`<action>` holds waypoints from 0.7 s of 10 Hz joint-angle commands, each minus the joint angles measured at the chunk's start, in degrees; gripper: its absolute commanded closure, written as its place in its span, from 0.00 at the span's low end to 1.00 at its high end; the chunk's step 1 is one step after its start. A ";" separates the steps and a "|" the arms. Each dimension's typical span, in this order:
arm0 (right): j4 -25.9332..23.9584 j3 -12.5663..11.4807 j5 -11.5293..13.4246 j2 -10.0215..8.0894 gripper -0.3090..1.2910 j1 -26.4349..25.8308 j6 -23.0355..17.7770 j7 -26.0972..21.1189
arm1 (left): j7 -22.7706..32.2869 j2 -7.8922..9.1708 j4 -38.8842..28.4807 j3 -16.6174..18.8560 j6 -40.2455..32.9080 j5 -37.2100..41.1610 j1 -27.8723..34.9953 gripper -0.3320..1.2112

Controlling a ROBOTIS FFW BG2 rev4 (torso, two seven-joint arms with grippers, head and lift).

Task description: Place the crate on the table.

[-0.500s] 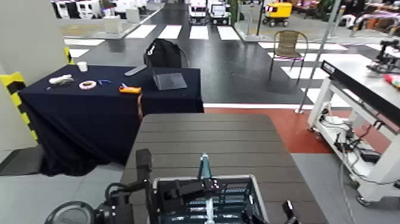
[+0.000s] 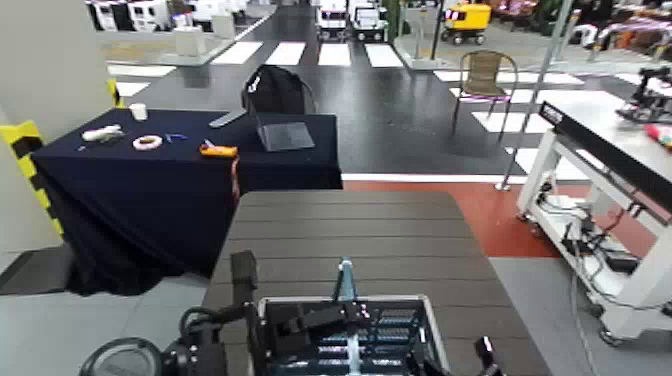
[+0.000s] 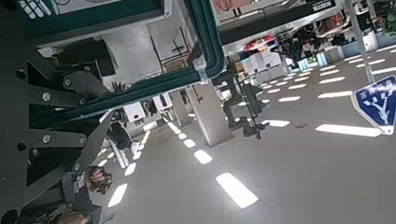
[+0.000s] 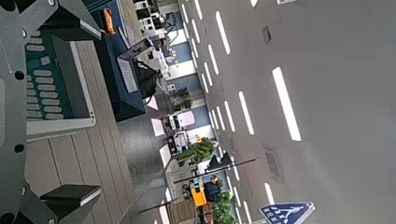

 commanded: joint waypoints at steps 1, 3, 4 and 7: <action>0.17 -0.02 -0.09 -0.09 0.28 -0.09 -0.22 0.00 | -0.27 0.31 3.29 -3.17 -1.47 0.13 -3.56 0.99; 0.26 0.07 -0.18 -0.09 0.28 -0.17 -0.31 0.00 | -0.35 0.75 6.46 -5.46 -2.70 0.22 -7.87 0.99; 0.35 0.07 -0.26 -0.09 0.28 -0.17 -0.48 0.00 | -0.35 0.58 9.01 -6.69 -3.93 0.13 -10.07 0.99; 0.43 0.15 -0.44 -0.09 0.28 -0.17 -0.57 0.00 | -0.97 -0.48 17.27 -10.38 -7.89 -0.48 -16.40 0.99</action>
